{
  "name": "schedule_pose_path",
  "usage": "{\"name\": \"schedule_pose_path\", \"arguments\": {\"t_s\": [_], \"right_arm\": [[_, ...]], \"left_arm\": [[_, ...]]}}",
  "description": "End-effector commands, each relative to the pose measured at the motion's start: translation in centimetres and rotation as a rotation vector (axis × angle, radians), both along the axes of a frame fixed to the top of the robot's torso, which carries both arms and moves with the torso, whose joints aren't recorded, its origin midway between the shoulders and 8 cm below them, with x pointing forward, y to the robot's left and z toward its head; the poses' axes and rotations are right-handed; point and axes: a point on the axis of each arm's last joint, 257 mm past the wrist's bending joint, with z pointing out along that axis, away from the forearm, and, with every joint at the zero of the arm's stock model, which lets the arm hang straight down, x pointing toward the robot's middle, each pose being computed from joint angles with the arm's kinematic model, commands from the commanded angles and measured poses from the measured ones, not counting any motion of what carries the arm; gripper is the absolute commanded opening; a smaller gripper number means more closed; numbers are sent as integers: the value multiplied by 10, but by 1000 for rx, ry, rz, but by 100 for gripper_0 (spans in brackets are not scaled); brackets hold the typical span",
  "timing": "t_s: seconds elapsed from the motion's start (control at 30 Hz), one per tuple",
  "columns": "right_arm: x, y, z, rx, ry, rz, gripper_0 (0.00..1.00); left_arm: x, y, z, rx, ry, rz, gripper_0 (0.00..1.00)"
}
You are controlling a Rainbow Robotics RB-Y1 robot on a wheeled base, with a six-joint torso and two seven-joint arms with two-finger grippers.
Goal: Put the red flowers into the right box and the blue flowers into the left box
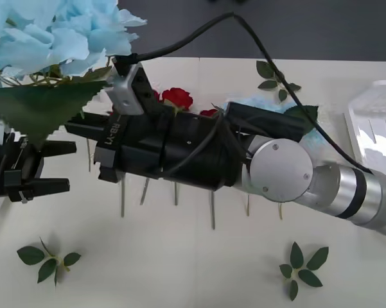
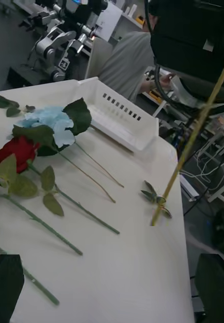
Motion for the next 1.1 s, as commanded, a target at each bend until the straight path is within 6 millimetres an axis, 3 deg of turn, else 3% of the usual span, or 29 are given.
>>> {"name": "schedule_pose_path", "arguments": {"t_s": [0.03,0.3,0.97,1.03,1.07,1.1], "right_arm": [[-14,14,11,15,-16,38,0],[-13,21,-3,-7,-1,39,0],[-12,20,-8,-15,16,41,0],[-12,20,-8,-15,19,40,0],[-12,20,-9,-15,20,40,0],[-12,20,-8,-15,19,40,0]], "left_arm": [[-2,-4,23,13,-99,-59,100],[-8,-14,28,-9,-107,-107,100],[-12,-51,30,-25,-116,-188,100],[-11,-54,29,-24,-113,-193,92],[-12,-56,29,-28,-108,-196,73],[-12,-58,29,-33,-107,-199,60]]}}
